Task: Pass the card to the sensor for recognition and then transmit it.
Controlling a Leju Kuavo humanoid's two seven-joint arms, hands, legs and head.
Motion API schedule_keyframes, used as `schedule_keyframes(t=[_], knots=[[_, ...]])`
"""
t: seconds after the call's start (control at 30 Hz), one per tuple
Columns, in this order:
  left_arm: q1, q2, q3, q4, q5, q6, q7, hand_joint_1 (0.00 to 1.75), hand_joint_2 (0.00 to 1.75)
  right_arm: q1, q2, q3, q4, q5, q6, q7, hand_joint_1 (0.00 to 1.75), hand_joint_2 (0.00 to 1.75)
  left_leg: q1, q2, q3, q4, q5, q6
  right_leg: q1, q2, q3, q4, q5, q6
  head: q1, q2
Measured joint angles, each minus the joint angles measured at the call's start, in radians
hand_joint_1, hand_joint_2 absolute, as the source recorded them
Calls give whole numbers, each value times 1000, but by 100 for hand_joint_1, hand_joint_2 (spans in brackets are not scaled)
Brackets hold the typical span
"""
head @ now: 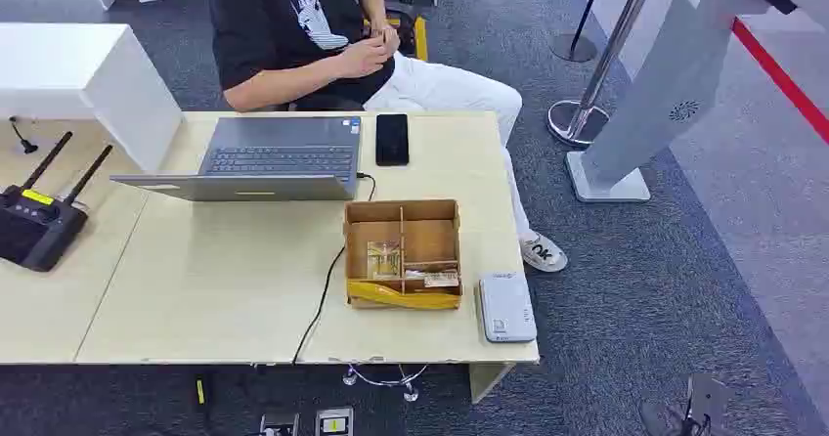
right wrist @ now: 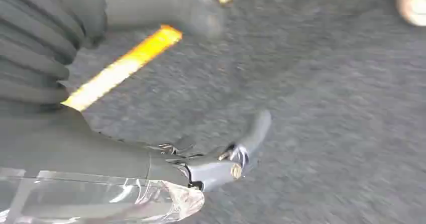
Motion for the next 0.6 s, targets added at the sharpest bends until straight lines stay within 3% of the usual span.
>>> schedule_keyframes(t=[0.37,0.6], knots=[[17,18,-28,-34,213,-20,-90,0,175,72,-46,78,-301,-10,-122,-31,0,175,-1,0,0,0,0,0,0,-2,1,0,0,0,-1,0],[26,21,-55,-69,305,-35,-128,0,175,77,-88,159,-507,87,-197,-1,0,175,0,-1,0,0,0,0,0,-2,1,0,0,0,-1,0]])
